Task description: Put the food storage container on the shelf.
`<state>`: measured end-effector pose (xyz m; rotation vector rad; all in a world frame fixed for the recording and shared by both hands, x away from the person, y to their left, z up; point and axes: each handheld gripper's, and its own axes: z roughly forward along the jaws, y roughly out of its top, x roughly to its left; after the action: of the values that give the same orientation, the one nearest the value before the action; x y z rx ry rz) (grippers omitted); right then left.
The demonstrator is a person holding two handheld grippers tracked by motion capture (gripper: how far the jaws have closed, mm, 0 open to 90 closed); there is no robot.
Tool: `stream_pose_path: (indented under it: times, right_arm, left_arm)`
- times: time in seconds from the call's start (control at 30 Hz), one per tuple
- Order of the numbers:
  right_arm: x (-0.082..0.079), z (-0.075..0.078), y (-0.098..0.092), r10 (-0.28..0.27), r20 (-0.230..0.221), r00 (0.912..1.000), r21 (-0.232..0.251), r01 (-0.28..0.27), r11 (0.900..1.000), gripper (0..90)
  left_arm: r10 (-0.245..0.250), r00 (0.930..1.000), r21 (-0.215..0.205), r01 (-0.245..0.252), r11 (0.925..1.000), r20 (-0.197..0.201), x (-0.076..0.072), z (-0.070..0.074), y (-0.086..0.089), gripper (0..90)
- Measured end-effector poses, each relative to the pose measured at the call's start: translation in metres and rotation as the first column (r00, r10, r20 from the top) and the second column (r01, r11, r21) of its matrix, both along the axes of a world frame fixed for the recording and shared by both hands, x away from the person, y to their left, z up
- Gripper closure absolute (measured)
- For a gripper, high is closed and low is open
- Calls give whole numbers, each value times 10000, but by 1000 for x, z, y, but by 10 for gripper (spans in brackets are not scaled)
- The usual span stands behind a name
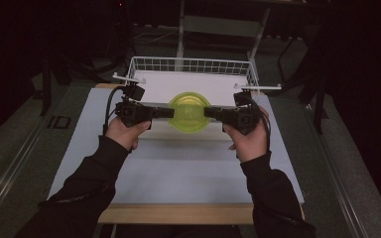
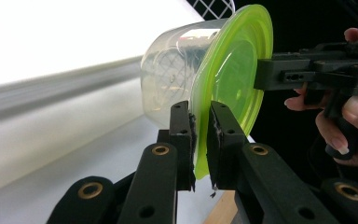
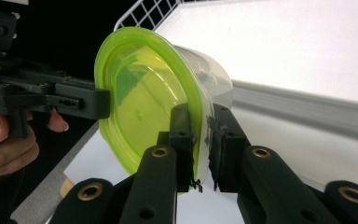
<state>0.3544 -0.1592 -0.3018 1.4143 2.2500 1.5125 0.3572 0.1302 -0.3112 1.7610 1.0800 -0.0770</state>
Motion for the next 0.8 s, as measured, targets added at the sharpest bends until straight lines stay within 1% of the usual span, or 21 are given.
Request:
stream_pose_path:
  times: [0.17,0.3,0.4,0.5,0.53,0.57,0.63,0.67,0.73,0.77,0.8]
  right_arm:
    - [11,13,3,-133,102,9999,19,133,9999,803]
    - [21,23,6,-249,121,9996,-122,250,9996,803]
    - [30,29,8,-364,-27,9993,-119,364,9993,803]
    - [40,32,10,-503,-180,9986,-143,500,9986,804]
    - [40,32,10,-503,-180,9986,-143,500,9986,804]
    - [44,33,11,-533,-260,9982,-153,529,9985,804]
    - [54,32,12,-640,-437,9970,-161,634,9979,803]
    - [57,32,13,-688,-463,9966,-183,681,9975,804]
    - [63,31,13,-753,-653,9950,-136,746,9971,804]
    - [66,31,13,-712,-772,9945,-30,712,9975,804]
    - [69,30,13,-731,-861,9936,-29,731,9973,804]
  left_arm:
    - [165,9998,-3,-165,9999,-65,11,12,1,821]
    - [358,9993,89,-357,9993,-98,22,21,1,819]
    - [606,9980,143,-604,9981,-204,31,25,0,817]
    - [794,9965,218,-788,9967,-273,41,26,-1,815]
    - [794,9965,218,-788,9967,-273,41,26,-1,815]
    - [964,9949,288,-956,9950,-302,46,27,-2,815]
    - [1117,9932,390,-1104,9931,-338,51,27,-3,813]
    - [1212,9918,345,-1198,9922,-403,53,26,-3,812]
    - [1402,9892,271,-1391,9899,-436,57,24,-3,809]
    - [1391,9888,185,-1383,9902,-542,59,22,-3,809]
    - [1407,9883,159,-1399,9900,-598,62,20,-3,809]
